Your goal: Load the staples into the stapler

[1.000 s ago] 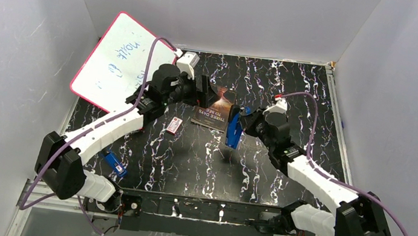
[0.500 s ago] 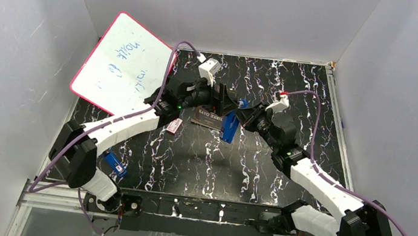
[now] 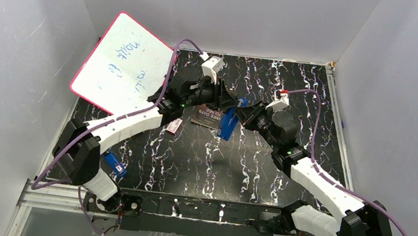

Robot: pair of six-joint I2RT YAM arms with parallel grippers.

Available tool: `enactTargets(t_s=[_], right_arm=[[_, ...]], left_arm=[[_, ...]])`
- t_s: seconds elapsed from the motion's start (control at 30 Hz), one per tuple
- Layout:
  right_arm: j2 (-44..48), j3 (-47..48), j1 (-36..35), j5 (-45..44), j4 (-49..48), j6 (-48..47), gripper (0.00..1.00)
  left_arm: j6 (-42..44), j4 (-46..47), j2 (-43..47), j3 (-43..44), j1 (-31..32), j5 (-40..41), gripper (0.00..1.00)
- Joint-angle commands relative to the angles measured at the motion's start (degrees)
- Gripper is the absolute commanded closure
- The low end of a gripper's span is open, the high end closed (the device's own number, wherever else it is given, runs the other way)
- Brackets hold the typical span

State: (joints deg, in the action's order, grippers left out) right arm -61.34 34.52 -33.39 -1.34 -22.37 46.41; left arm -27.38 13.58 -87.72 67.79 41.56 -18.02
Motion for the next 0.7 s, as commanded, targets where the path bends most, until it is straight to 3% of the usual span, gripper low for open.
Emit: enactTargets(t_s=[0.0, 0.2, 0.4, 0.67], right_arm=[[1.37, 2.95, 0.38, -2.97, -6.54, 2.07, 1.0], [0.39, 0.77, 4.16, -9.89, -3.81, 6.32, 1.0], [-1.79, -4.27, 17.0, -3.24, -10.38, 15.03, 1.0], [-3.89, -2.85, 25.63, 2.26, -14.74, 23.14, 1.0]], left_arm=[[0.96, -3.01, 2.12, 1.74, 0.71, 1.57, 1.0], [7.03, -10.89, 7.22, 0.97, 0.68, 9.58, 1.0], [11.04, -12.0, 17.4, -5.4, 0.74, 12.69, 1.0], [9.92, -9.72, 22.7, -17.03, 0.71, 8.91, 1.0]])
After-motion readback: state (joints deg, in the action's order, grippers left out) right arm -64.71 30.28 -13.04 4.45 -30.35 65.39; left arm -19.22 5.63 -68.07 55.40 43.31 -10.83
